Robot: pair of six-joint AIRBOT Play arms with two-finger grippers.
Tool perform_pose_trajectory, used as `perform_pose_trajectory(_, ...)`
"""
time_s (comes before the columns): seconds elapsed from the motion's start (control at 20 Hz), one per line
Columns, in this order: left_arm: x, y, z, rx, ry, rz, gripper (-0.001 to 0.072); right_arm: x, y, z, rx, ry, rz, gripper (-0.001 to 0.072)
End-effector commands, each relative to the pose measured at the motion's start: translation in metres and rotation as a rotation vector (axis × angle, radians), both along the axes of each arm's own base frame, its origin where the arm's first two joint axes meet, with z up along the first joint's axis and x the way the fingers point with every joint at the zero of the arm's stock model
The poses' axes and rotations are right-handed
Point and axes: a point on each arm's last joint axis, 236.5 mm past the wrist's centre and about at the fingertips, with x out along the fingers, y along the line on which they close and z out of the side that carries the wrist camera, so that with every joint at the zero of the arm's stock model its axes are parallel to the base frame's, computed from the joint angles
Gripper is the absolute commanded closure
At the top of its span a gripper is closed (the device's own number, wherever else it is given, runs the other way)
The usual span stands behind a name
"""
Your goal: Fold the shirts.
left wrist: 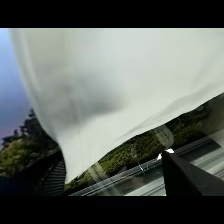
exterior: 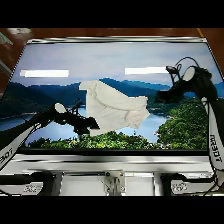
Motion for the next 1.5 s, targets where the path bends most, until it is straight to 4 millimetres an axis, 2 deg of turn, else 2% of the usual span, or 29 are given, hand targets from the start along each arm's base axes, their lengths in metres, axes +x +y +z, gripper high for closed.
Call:
perform_pose_trajectory(0.0, 0.003, -0.004, -0.012, 0.011, 0.018, 0.044, 0.0131, -0.007, -0.026, 0.006, 0.124, 0.042, -0.117, 0.0082)
perform_pose_trajectory(0.1, 0.008, -0.011, -0.014, -0.018, 0.033, 0.093, 0.0373, -0.013, -0.033, 0.002, 0.135, 0.065, -0.14, 0.0082)
perform_pose_trajectory(0.2, 0.014, -0.015, -0.01, -0.043, 0.003, 0.086, 0.0636, -0.023, -0.029, -0.013, 0.158, 0.1, -0.156, 0.0082)
perform_pose_trajectory(0.25, 0.016, -0.017, -0.006, -0.054, -0.022, 0.069, 0.0672, -0.026, -0.021, -0.024, 0.193, 0.112, -0.175, 0.0082)
perform_pose_trajectory(0.35, 0.019, -0.018, 0.003, -0.062, -0.051, 0.059, 0.0672, -0.027, -0.006, -0.046, 0.268, 0.135, -0.225, 0.0083)
perform_pose_trajectory(0.5, 0.025, -0.02, 0.024, -0.082, -0.116, 0.045, 0.0672, -0.018, 0.013, -0.073, 0.375, 0.169, -0.304, 0.0084)
perform_pose_trajectory(0.65, 0.028, -0.021, 0.043, -0.1, -0.168, 0.039, 0.0672, -0.011, 0.03, -0.088, 0.476, 0.211, -0.366, 0.0086)
perform_pose_trajectory(0.75, 0.029, -0.021, 0.049, -0.105, -0.184, 0.038, 0.0672, -0.01, 0.032, -0.098, 0.491, 0.233, -0.383, 0.0108)
perform_pose_trajectory(0.9, 0.03, -0.021, 0.053, -0.109, -0.194, 0.039, 0.0672, -0.01, 0.034, -0.101, 0.485, 0.238, -0.387, 0.0113)
perform_pose_trajectory(1.05, 0.032, -0.022, 0.056, -0.112, -0.204, 0.041, 0.0672, -0.015, 0.041, -0.112, 0.4, 0.243, -0.358, 0.0114)
perform_pose_trajectory(1.1, 0.032, -0.022, 0.058, -0.113, -0.208, 0.041, 0.0672, -0.015, 0.042, -0.116, 0.367, 0.241, -0.355, 0.0205)
perform_pose_trajectory(1.25, 0.034, -0.021, 0.062, -0.115, -0.224, 0.039, 0.0672, -0.011, 0.051, -0.115, 0.364, 0.224, -0.343, 0.0607)
perform_pose_trajectory(1.3, 0.036, -0.019, 0.063, -0.115, -0.236, 0.037, 0.0672, -0.01, 0.052, -0.111, 0.367, 0.214, -0.335, 0.065)
perform_pose_trajectory(1.35, 0.042, -0.015, 0.067, -0.109, -0.256, 0.043, 0.0673, -0.006, 0.052, -0.103, 0.369, 0.187, -0.313, 0.0651)
perform_pose_trajectory(1.45, 0.062, -0.005, 0.087, -0.1, -0.36, 0.053, 0.0674, 0.005, 0.053, -0.072, 0.377, 0.071, -0.228, 0.0651)
